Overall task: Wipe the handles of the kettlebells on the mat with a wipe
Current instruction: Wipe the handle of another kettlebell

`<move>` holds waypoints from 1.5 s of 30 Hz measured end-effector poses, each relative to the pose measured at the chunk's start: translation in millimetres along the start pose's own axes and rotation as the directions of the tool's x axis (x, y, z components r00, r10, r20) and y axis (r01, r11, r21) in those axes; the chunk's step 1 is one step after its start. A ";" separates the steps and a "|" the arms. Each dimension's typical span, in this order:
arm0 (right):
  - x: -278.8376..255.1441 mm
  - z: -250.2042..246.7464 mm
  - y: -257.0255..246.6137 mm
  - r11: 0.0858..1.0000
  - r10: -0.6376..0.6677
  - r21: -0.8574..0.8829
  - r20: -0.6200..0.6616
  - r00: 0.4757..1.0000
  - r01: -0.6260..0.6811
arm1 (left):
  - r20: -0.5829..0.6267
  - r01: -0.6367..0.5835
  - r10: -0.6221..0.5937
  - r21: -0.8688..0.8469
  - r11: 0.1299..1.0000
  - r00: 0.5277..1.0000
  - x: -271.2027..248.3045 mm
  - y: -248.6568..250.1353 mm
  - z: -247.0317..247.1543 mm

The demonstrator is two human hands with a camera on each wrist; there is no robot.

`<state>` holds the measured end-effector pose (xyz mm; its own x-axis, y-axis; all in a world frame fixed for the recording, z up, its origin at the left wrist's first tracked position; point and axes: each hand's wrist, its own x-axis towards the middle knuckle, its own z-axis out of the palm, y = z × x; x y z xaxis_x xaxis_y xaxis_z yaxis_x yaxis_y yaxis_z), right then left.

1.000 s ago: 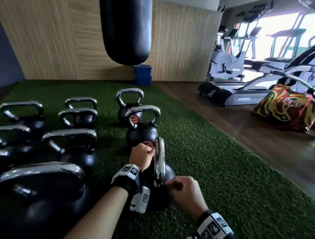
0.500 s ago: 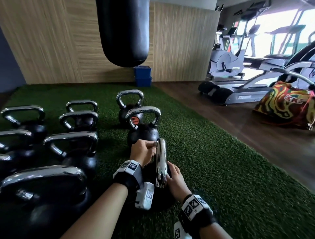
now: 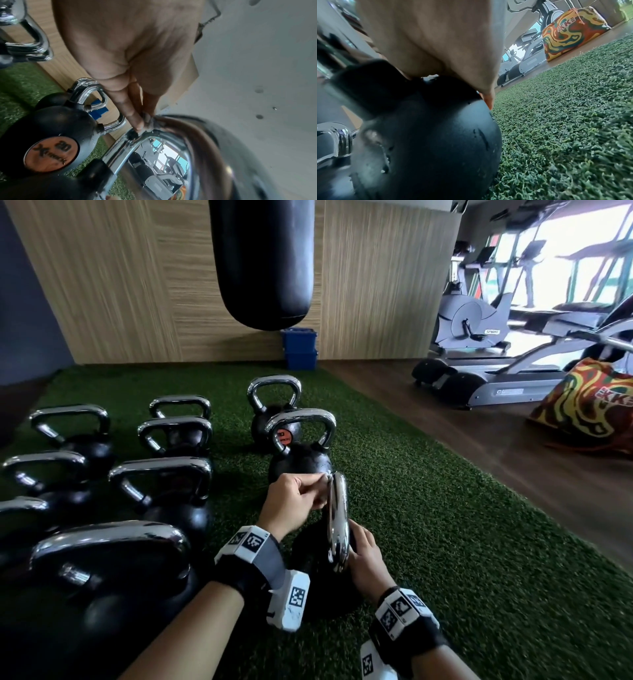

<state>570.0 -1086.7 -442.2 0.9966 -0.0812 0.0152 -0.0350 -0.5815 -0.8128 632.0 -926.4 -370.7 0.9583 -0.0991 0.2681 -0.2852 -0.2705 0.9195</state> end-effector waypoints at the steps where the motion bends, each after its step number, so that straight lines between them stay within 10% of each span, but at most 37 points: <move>1: 0.0 -0.1 0.0 1.000 0.000 0.000 0.004 1.000 0.000 | 0.002 0.002 -0.002 0.010 1.000 1.000 1.6 1.2 -2.2; 19: 0.5 0.8 1.9 1.000 -0.030 -0.007 0.006 1.000 0.030 | 0.312 0.325 -0.251 -0.214 0.921 0.916 -44.1 21.4 -28.1; 28: 0.3 2.4 4.5 0.998 -0.043 -0.034 0.001 0.999 0.043 | 0.377 0.244 -0.163 -0.178 0.953 0.912 -81.5 5.6 -29.9; 37: 2.1 5.0 7.6 0.996 -0.045 -0.075 -0.018 0.999 0.044 | 0.221 -0.146 0.120 0.107 0.983 0.968 -106.6 -25.7 -14.7; 42: 3.5 -17.4 -7.5 0.993 0.047 -0.115 0.153 0.987 -0.029 | 0.206 -0.035 0.016 0.089 0.995 0.978 -101.9 -28.4 -21.0; 45: -4.0 -47.3 -27.3 0.994 0.001 -0.108 -0.037 0.999 -0.005 | 0.104 0.134 -0.121 -0.130 0.982 0.987 -89.5 -19.0 -32.7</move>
<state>563.4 -1108.8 -392.4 0.9931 -0.1118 0.0364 -0.0476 -0.6651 -0.7453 552.3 -881.0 -402.8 0.9786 -0.1647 0.1233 -0.1491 -0.1548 0.9766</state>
